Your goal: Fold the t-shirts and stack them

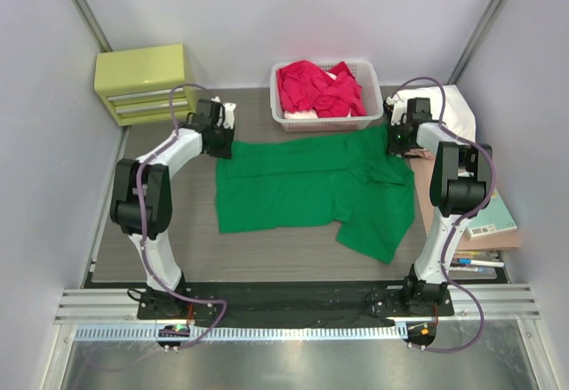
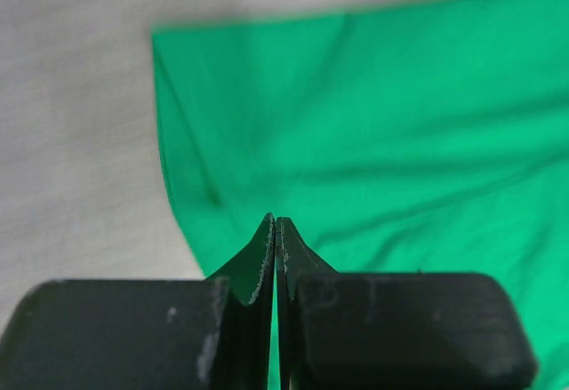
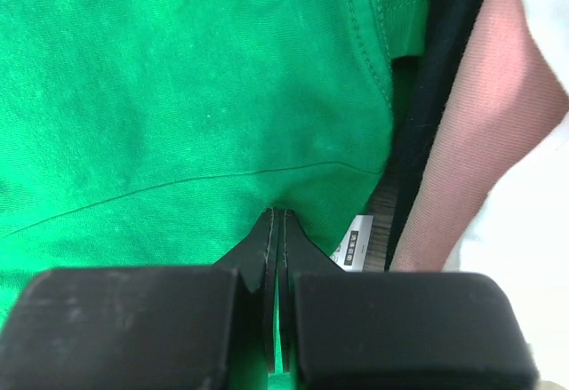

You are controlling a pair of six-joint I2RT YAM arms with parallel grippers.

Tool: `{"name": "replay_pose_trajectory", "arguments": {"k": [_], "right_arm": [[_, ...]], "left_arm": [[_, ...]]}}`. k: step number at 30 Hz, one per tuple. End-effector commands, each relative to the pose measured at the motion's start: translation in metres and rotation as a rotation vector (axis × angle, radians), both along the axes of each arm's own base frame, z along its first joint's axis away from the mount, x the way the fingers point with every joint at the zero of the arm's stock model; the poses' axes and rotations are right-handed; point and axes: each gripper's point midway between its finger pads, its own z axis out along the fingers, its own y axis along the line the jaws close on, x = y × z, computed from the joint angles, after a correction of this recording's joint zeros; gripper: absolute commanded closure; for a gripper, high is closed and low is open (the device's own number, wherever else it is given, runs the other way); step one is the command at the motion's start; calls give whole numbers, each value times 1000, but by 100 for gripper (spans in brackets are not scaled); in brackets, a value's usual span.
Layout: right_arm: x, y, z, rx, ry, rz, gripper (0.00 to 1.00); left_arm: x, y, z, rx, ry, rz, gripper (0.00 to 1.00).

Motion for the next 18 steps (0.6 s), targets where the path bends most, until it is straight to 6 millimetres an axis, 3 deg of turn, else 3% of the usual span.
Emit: {"name": "replay_pose_trajectory", "arguments": {"k": [1, 2, 3, 7, 12, 18], "right_arm": [[-6, 8, 4, 22, 5, 20, 99], [-7, 8, 2, 20, 10, 18, 99], [-9, 8, 1, 20, 14, 21, 99], [-13, 7, -4, 12, 25, 26, 99], [-16, 5, -7, -4, 33, 26, 99], [-11, 6, -2, 11, 26, 16, 99]], "left_arm": [[30, 7, 3, 22, 15, 24, 100], [32, 6, -11, 26, 52, 27, 100], [42, 4, -6, 18, 39, 33, 100], [45, 0, -28, 4, 93, 40, 100], [37, -4, -52, -7, 147, 34, 100], [37, 13, -50, 28, 135, 91, 100]]}}
